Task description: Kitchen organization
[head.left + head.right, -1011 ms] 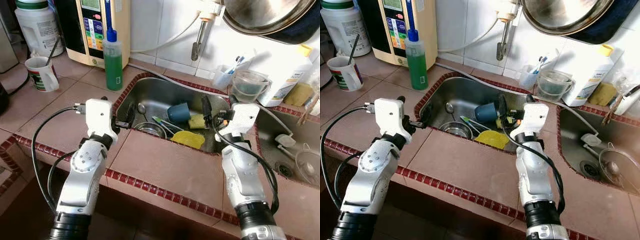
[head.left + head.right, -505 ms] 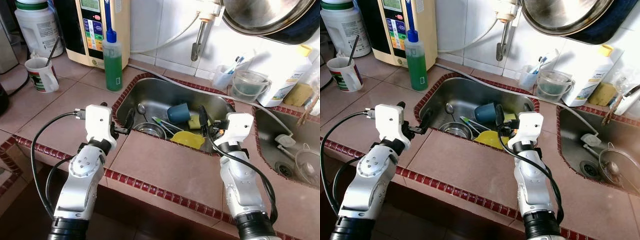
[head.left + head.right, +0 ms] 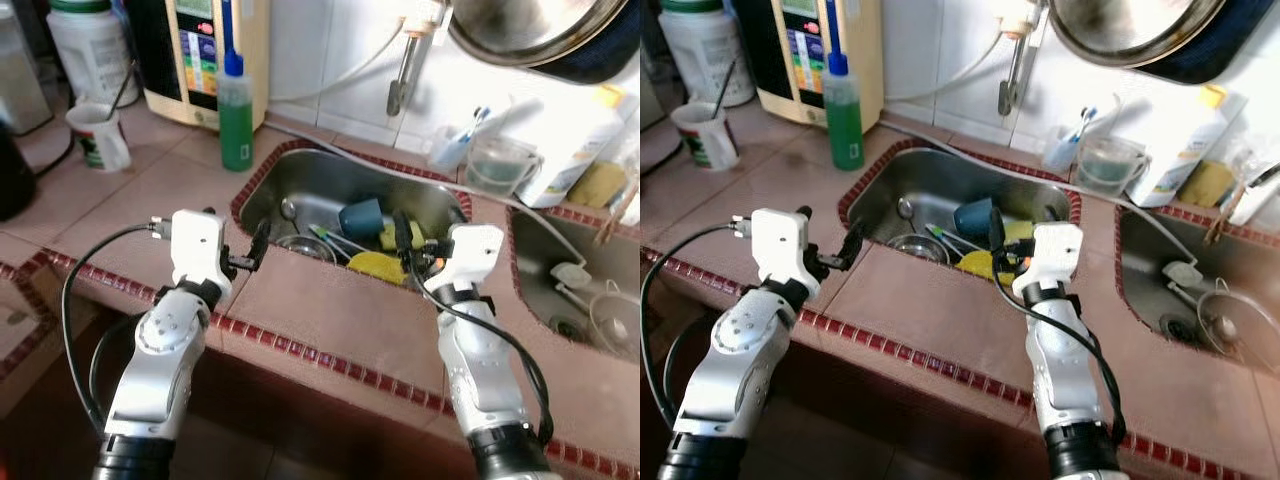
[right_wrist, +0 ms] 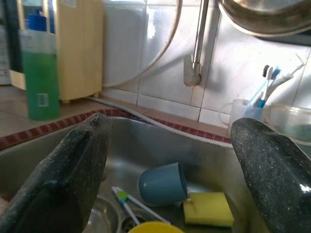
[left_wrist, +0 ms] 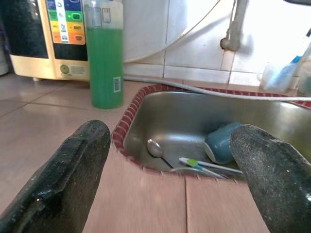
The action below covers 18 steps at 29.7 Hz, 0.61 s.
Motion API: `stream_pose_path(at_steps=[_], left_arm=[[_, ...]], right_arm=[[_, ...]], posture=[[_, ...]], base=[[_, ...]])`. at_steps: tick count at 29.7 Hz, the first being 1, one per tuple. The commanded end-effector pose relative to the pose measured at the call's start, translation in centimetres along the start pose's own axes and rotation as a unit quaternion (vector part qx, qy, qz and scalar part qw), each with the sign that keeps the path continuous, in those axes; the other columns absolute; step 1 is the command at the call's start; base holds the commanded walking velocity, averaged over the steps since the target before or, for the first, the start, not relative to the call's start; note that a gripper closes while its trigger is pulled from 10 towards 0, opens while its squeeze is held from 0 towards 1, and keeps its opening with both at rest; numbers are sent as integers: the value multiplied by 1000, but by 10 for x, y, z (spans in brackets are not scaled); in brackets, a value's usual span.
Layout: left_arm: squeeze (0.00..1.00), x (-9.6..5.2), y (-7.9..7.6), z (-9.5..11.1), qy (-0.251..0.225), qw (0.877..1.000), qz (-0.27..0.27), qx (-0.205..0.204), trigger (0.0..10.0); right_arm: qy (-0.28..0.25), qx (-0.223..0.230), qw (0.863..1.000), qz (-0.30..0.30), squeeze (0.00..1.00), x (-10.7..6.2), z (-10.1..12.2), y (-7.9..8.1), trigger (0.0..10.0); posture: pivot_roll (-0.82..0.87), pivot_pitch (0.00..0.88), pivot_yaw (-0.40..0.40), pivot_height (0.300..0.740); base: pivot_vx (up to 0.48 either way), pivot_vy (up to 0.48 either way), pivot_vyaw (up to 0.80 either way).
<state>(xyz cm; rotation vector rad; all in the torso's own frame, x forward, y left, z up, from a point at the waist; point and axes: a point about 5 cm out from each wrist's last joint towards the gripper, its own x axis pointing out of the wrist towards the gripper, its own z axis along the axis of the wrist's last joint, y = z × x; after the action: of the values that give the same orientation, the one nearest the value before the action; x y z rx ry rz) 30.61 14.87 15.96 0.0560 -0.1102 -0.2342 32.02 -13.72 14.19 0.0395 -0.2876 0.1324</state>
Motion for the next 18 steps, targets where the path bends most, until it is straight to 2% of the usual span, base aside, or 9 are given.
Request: stream_pose_path(at_steps=[1, 18], left_arm=[[0, 0, -5, 3, -4, 1000, -11, 0, 10000], [0, 0, -6, 5, -6, 1000, -23, 8, 10000]], right_arm=[[-9, -6, 1000, -8, 0, 0, 5, -6, 10000], [-8, -10, 1000, -9, 0, -1, 6, -9, 10000]], posture=[[-123, 2, -66, 732], [-123, 10, -64, 732]], base=[[0, 0, 0], [0, 0, 0]])
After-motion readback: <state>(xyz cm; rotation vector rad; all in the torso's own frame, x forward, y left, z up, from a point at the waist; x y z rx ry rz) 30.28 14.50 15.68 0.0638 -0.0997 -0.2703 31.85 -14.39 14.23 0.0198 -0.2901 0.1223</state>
